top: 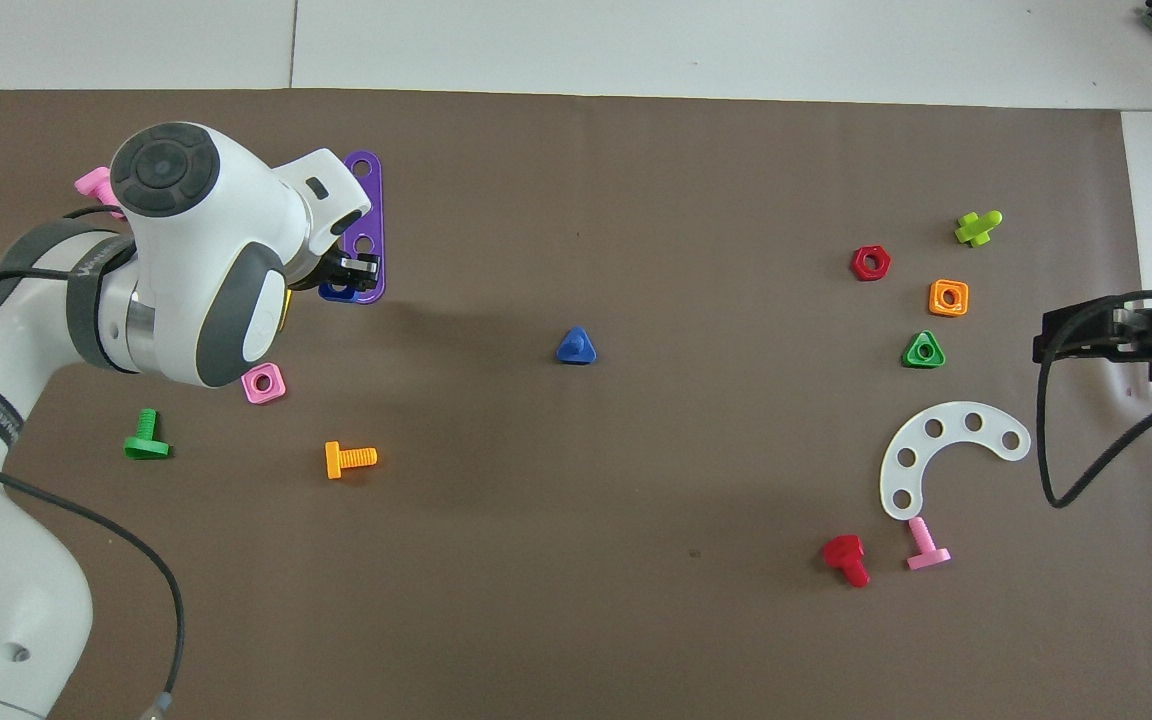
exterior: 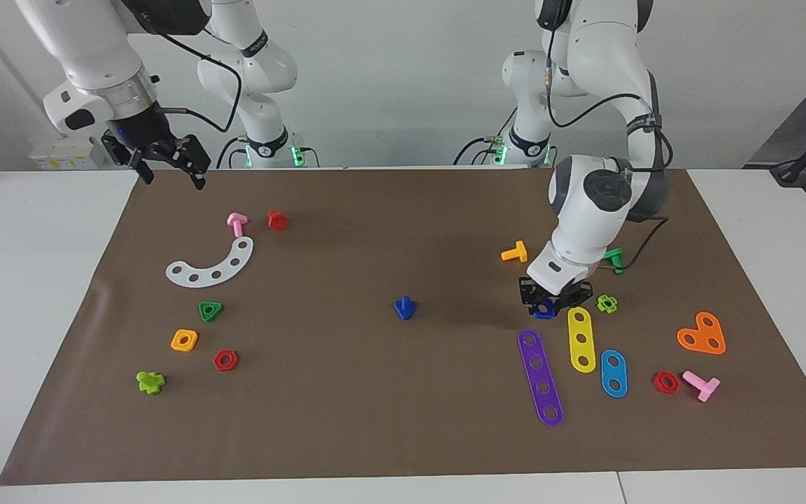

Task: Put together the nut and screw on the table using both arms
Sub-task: 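Carry the blue square nut with the left gripper to the bolt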

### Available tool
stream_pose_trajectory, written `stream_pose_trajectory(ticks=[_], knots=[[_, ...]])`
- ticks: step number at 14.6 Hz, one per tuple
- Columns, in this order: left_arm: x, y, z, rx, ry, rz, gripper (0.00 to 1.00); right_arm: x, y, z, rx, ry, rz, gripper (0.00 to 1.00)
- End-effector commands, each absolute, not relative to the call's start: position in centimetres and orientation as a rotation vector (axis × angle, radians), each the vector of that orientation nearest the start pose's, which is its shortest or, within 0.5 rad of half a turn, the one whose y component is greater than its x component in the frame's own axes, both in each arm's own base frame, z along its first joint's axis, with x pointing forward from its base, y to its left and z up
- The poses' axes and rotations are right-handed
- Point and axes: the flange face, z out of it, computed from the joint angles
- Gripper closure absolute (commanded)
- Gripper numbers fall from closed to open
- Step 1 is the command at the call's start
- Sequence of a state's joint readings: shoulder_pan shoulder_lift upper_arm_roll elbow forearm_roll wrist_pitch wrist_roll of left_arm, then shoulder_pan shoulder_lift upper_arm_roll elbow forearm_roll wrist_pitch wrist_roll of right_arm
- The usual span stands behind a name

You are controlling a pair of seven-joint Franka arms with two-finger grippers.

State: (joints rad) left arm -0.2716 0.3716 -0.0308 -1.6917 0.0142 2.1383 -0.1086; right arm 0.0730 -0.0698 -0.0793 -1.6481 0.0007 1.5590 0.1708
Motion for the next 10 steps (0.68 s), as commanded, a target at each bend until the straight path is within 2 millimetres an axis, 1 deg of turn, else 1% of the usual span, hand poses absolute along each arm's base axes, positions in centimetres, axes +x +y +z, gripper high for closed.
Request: stream_pose_trajectory(ticks=[1,2,3,4,5,6,7,8,10], knots=[[64.1,-22.9,39.0,-3.119,0.306,-0.114,1.00,52.5,-0.7,62.7,-3.103,0.247,0.039,0.00],[64.1,-24.1,39.0,-3.122,0.293,-0.114,1.00,52.5,-0.7,62.8,-3.103,0.247,0.037,0.00],[63.8,-25.4,39.6,-3.123,0.292,-0.115,1.00,52.5,-0.7,62.7,-3.103,0.247,0.039,0.00],[63.6,-27.1,39.6,-3.125,0.291,-0.110,1.00,52.5,-0.6,62.8,-3.103,0.245,0.037,0.00],[63.4,-28.6,40.2,-3.134,0.267,-0.132,1.00,52.5,-0.7,62.7,-3.103,0.247,0.039,0.00],[63.0,-30.3,40.2,-3.140,0.262,-0.141,1.00,52.5,-0.7,62.7,-3.103,0.247,0.039,0.00],[62.6,-31.6,40.1,-3.144,0.280,-0.153,1.00,52.5,-0.7,62.8,-3.103,0.247,0.037,0.00],[61.6,-33.6,40.1,-3.145,0.308,-0.151,1.00,52.5,-0.7,62.7,-3.103,0.247,0.039,0.00],[60.9,-35.2,39.8,-3.155,0.286,-0.157,1.00,52.5,-0.6,62.7,-3.103,0.245,0.039,0.00]])
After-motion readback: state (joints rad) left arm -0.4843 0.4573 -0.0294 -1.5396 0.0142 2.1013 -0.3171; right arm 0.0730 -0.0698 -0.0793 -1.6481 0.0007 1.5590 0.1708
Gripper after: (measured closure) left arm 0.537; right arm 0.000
